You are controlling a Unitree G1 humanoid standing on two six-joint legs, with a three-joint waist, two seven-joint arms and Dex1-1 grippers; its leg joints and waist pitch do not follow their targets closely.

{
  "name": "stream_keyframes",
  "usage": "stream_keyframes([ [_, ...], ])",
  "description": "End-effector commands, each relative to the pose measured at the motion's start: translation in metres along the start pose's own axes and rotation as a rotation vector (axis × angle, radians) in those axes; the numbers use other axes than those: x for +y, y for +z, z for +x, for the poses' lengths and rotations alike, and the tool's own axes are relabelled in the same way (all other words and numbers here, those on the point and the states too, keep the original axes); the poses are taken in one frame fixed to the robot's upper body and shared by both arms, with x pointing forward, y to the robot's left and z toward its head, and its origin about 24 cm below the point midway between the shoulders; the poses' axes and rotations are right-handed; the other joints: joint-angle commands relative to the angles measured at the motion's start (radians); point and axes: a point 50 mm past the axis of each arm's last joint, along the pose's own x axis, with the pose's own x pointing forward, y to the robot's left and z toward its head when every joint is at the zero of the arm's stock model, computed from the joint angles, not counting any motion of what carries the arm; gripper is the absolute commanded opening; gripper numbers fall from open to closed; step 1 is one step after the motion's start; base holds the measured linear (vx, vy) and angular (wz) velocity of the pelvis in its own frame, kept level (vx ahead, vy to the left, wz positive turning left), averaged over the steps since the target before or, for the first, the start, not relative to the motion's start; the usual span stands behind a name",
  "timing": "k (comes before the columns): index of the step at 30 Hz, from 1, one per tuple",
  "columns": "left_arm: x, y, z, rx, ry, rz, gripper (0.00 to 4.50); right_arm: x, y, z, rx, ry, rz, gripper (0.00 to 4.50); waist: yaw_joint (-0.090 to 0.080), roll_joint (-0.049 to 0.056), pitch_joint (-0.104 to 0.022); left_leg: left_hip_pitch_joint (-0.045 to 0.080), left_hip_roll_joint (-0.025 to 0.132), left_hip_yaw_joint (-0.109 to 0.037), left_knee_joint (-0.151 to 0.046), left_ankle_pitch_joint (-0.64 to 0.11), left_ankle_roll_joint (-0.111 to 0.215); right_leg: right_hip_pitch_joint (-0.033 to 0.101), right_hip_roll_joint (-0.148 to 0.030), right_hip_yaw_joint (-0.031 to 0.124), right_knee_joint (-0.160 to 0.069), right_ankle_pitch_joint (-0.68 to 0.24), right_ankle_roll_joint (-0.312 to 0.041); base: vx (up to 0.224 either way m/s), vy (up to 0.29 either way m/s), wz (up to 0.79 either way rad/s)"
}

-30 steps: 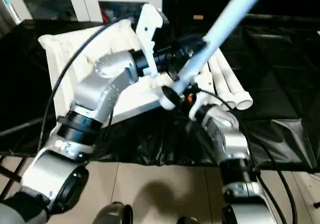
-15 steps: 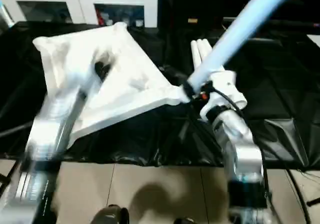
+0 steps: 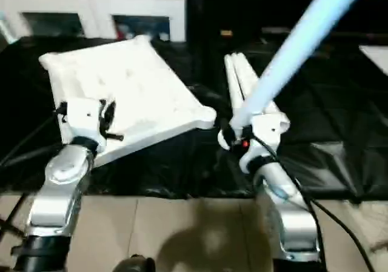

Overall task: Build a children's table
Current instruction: Insert table leg to table base

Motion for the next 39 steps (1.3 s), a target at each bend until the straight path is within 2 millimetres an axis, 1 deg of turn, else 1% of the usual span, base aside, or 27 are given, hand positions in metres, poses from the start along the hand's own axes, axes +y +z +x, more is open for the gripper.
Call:
stream_keyframes([
  [1, -0.003, 0.005, 0.000, 0.011, -0.002, -0.027, 0.97, -0.009, 0.001, -0.003, -0.015, -0.053, -0.024, 1.89, 0.041, -0.040, -0.064, 0.012, -0.026, 0.077, 0.142, -0.274, 0.090, 0.026, -0.171, 0.100, -0.233, -0.374, -0.290, -0.046, -0.233, 0.04],
  [2, -0.004, 0.006, -0.001, 0.002, -0.003, -0.022, 0.97, -0.008, 0.002, -0.005, -0.033, -0.037, -0.036, 1.89, 0.069, -0.045, -0.058, -0.024, -0.015, 0.073, 0.132, -0.097, 0.090, 0.052, -0.166, 0.122, -0.213, -0.434, -0.115, -0.029, -0.221, 0.00],
  [3, -0.004, 0.008, -0.001, -0.013, -0.006, 0.002, 0.97, -0.005, 0.000, -0.007, -0.030, -0.011, -0.038, 1.89, 0.085, -0.038, -0.055, -0.025, 0.005, 0.064, 0.087, -0.061, 0.083, 0.052, -0.165, 0.121, -0.193, -0.441, 0.062, -0.029, -0.221, 0.00],
  [5, -0.004, 0.008, -0.001, -0.016, -0.009, 0.011, 0.97, -0.004, -0.001, -0.007, -0.022, -0.009, -0.032, 1.89, 0.087, -0.024, -0.068, 0.017, 0.038, 0.057, 0.019, -0.098, 0.106, 0.053, -0.143, 0.091, -0.188, -0.351, 0.134, -0.034, -0.142, 0.01],
  [8, -0.001, 0.006, -0.002, -0.006, 0.014, 0.012, 0.97, 0.006, -0.006, -0.007, 0.031, 0.076, -0.004, 1.89, 0.073, -0.005, -0.082, 0.052, 0.107, 0.036, -0.019, -0.199, 0.120, 0.026, -0.108, 0.058, -0.169, -0.178, 0.074, -0.040, -0.085, 0.05],
  [12, 0.000, 0.005, -0.002, 0.002, 0.030, 0.008, 0.97, 0.013, -0.007, -0.007, 0.026, 0.132, 0.001, 1.89, 0.085, -0.010, -0.068, 0.062, 0.091, 0.066, -0.024, -0.270, 0.073, 0.030, -0.122, 0.050, -0.199, -0.390, 0.062, -0.009, -0.013, 0.02],
  [13, 0.000, 0.005, -0.002, 0.001, 0.029, 0.010, 0.97, 0.015, -0.009, -0.007, 0.032, 0.150, -0.004, 1.89, 0.087, -0.007, -0.062, 0.043, 0.094, 0.042, -0.043, -0.350, 0.080, 0.049, -0.141, 0.022, -0.191, -0.478, 0.047, 0.000, 0.000, 0.00],
  [14, 0.000, 0.006, -0.002, -0.001, 0.028, 0.008, 0.97, 0.017, -0.010, -0.007, 0.034, 0.162, -0.008, 1.89, 0.081, -0.004, -0.060, 0.057, 0.100, 0.040, -0.041, -0.416, 0.070, 0.047, -0.148, 0.017, -0.199, -0.544, 0.050, -0.003, 0.031, 0.24],
  [15, 0.000, 0.008, -0.002, -0.005, 0.023, 0.005, 0.97, 0.020, -0.011, -0.007, 0.033, 0.176, -0.017, 1.89, 0.074, -0.004, -0.052, 0.027, 0.083, 0.023, -0.048, -0.505, 0.064, 0.100, -0.171, -0.026, -0.205, -0.647, 0.023, -0.003, 0.031, 0.24],
  [19, 0.001, 0.008, -0.001, -0.005, 0.021, 0.004, 0.97, 0.022, -0.011, -0.004, 0.034, 0.180, -0.007, 1.89, 0.058, 0.012, -0.040, 0.029, 0.083, 0.034, -0.040, -0.583, 0.040, 0.144, -0.172, -0.069, -0.228, -0.724, 0.003, 0.038, 0.038, 0.47],
  [20, 0.001, 0.007, -0.002, -0.003, 0.022, 0.002, 0.97, 0.022, -0.011, -0.004, 0.037, 0.192, -0.004, 1.89, 0.043, 0.023, -0.049, 0.183, 0.148, 0.020, -0.041, -0.737, -0.007, 0.048, -0.122, -0.045, -0.233, -0.588, -0.023, 0.065, 0.034, 0.30],
  [21, 0.002, 0.007, -0.002, 0.000, 0.023, 0.003, 0.97, 0.024, -0.012, -0.005, 0.042, 0.213, -0.002, 1.89, 0.024, 0.035, -0.041, 0.166, 0.201, -0.011, -0.141, -0.943, -0.042, 0.056, -0.066, -0.018, -0.076, -0.224, -0.042, 0.065, 0.034, 0.30],
  [22, 0.002, 0.007, -0.002, 0.001, 0.023, 0.003, 0.97, 0.024, -0.012, -0.005, 0.040, 0.214, -0.002, 1.89, 0.021, 0.024, -0.045, 0.173, 0.195, -0.016, -0.149, -0.957, -0.035, 0.043, -0.062, -0.005, -0.058, -0.144, -0.035, 0.085, 0.039, 0.05],
  [23, 0.002, 0.006, -0.002, 0.001, 0.023, 0.003, 0.97, 0.024, -0.011, -0.005, 0.039, 0.215, -0.002, 1.89, 0.024, 0.021, -0.043, 0.176, 0.181, -0.007, -0.146, -0.961, -0.028, 0.028, -0.064, 0.007, -0.062, -0.119, -0.035, 0.097, 0.018, 0.04],
  [25, 0.003, 0.006, -0.002, 0.005, 0.025, 0.006, 0.97, 0.024, -0.012, -0.007, 0.039, 0.213, 0.000, 1.89, 0.022, -0.003, -0.040, 0.156, 0.095, 0.049, -0.104, -0.841, -0.002, 0.045, -0.121, 0.058, -0.164, -0.241, -0.077, 0.094, -0.005, 0.04],
  [26, 0.004, 0.005, -0.002, 0.006, 0.026, 0.008, 0.97, 0.024, -0.012, -0.007, 0.039, 0.213, 0.001, 1.89, 0.050, -0.036, -0.055, 0.086, 0.047, 0.088, -0.021, -0.480, 0.063, 0.137, -0.188, 0.121, -0.212, -0.374, -0.096, 0.127, -0.041, 0.01],
  [27, 0.005, 0.005, -0.002, 0.007, 0.025, 0.007, 0.97, 0.024, -0.013, -0.008, 0.039, 0.200, 0.024, 1.89, 0.082, -0.033, -0.064, 0.039, 0.055, 0.081, 0.054, -0.216, 0.122, 0.170, -0.238, 0.157, -0.235, -0.472, -0.098, 0.188, -0.052, -0.01],
  [28, 0.004, 0.005, -0.001, 0.009, 0.020, 0.006, 0.97, 0.022, -0.012, -0.009, 0.030, 0.173, 0.029, 1.89, 0.094, -0.021, -0.069, 0.005, 0.045, 0.071, 0.057, -0.109, 0.139, 0.181, -0.199, 0.137, -0.220, -0.425, -0.096, 0.145, -0.026, -0.02],
  [29, 0.004, 0.005, -0.001, 0.009, 0.020, 0.006, 0.97, 0.022, -0.012, -0.009, 0.030, 0.173, 0.029, 1.89, 0.087, -0.015, -0.076, 0.009, 0.045, 0.077, 0.021, -0.046, 0.140, 0.170, -0.135, 0.087, -0.205, -0.315, -0.098, 0.121, -0.002, 0.00],
  [31, 0.004, 0.005, -0.001, 0.010, 0.015, 0.005, 0.97, 0.021, -0.011, -0.010, 0.014, 0.175, 0.029, 1.89, 0.063, 0.017, -0.091, 0.063, 0.075, 0.054, -0.029, 0.005, 0.174, 0.129, -0.046, 0.022, -0.156, -0.124, -0.052, 0.102, 0.029, 0.01],
  [32, 0.004, 0.005, 0.000, 0.011, 0.013, 0.004, 0.97, 0.019, -0.009, -0.010, 0.004, 0.168, 0.024, 1.89, 0.021, 0.037, -0.103, 0.183, 0.147, -0.030, -0.048, -0.006, 0.295, 0.033, -0.022, 0.000, -0.067, -0.072, -0.034, 0.193, 0.063, 0.02],
  [33, 0.004, 0.005, 0.000, 0.011, 0.012, 0.002, 0.97, 0.019, -0.009, -0.010, 0.003, 0.165, 0.025, 1.89, 0.000, 0.037, -0.118, 0.255, 0.196, -0.088, -0.037, 0.051, 0.451, -0.044, -0.034, 0.012, 0.001, -0.118, 0.008, 0.193, 0.063, 0.02],
  [35, 0.004, 0.005, 0.000, 0.013, 0.011, -0.001, 0.97, 0.018, -0.009, -0.010, 0.003, 0.163, 0.025, 1.89, -0.008, 0.021, -0.117, 0.252, 0.209, -0.094, -0.022, 0.177, 0.542, -0.091, -0.053, 0.036, 0.037, -0.094, 0.071, 0.151, -0.001, -0.01],
  [36, 0.004, 0.004, 0.000, 0.015, 0.010, -0.003, 0.97, 0.017, -0.008, -0.011, -0.002, 0.162, 0.023, 1.89, -0.009, 0.005, -0.106, 0.194, 0.150, -0.038, -0.021, 0.201, 0.548, -0.101, -0.059, 0.064, 0.024, 0.014, 0.112, 0.119, -0.019, -0.04],
  [37, 0.004, 0.004, 0.000, 0.016, 0.010, -0.003, 0.97, 0.017, -0.007, -0.011, -0.004, 0.162, 0.022, 1.89, -0.009, 0.005, -0.106, 0.194, 0.150, -0.038, -0.021, 0.201, 0.548, -0.101, -0.059, 0.064, 0.024, 0.014, 0.112, 0.072, -0.058, -0.05],
  [38, 0.004, 0.003, 0.000, 0.018, 0.011, -0.008, 0.97, 0.016, -0.007, -0.012, -0.005, 0.160, 0.021, 1.89, 0.008, -0.062, -0.087, 0.096, -0.015, 0.082, 0.024, -0.114, 0.351, 0.012, -0.076, 0.127, -0.116, 0.110, 0.054, 0.058, -0.080, 0.07],
  [39, 0.004, 0.003, 0.000, 0.019, 0.012, -0.014, 0.97, 0.015, -0.007, -0.012, -0.004, 0.156, 0.019, 1.89, 0.043, -0.075, -0.076, 0.030, -0.029, 0.068, 0.115, -0.207, 0.238, 0.094, -0.190, 0.204, -0.189, -0.163, -0.022, 0.058, -0.080, 0.07],
])
